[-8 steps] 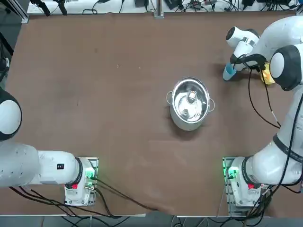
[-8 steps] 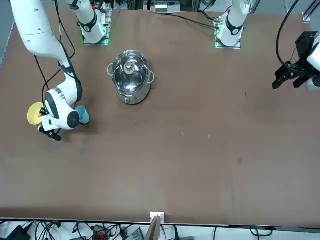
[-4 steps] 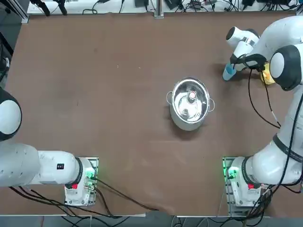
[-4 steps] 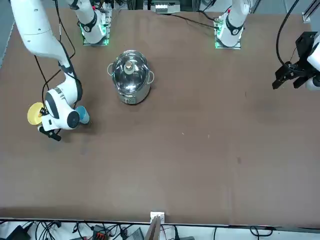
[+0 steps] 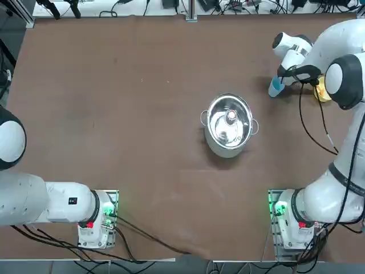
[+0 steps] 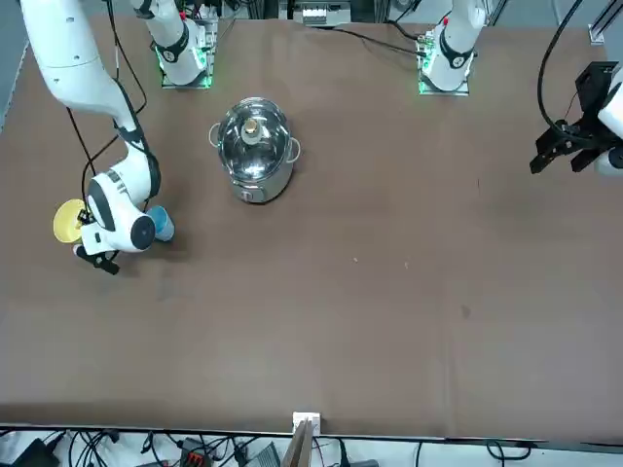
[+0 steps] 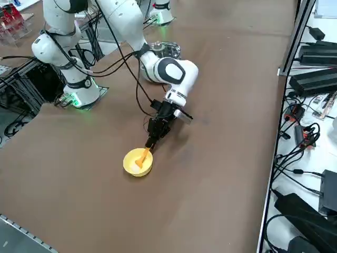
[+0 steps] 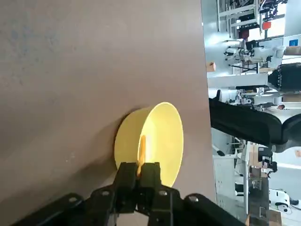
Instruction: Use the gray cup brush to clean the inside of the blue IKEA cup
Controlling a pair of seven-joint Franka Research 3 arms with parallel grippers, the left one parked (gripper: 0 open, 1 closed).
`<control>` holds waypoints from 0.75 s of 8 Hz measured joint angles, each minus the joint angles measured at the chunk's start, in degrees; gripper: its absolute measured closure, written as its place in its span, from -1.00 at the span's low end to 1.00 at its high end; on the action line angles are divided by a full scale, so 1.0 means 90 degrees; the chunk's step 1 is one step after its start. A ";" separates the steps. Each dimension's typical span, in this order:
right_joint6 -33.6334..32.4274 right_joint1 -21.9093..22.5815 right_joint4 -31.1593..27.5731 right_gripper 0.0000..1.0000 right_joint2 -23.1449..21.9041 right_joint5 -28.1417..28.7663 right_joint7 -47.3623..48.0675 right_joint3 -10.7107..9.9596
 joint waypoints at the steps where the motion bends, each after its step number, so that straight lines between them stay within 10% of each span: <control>1: -0.0004 0.0006 0.0018 0.95 -0.0034 -0.0002 0.0012 0.0000; 6: -0.0120 0.0009 0.0085 0.95 -0.1163 0.0309 -0.0637 0.0007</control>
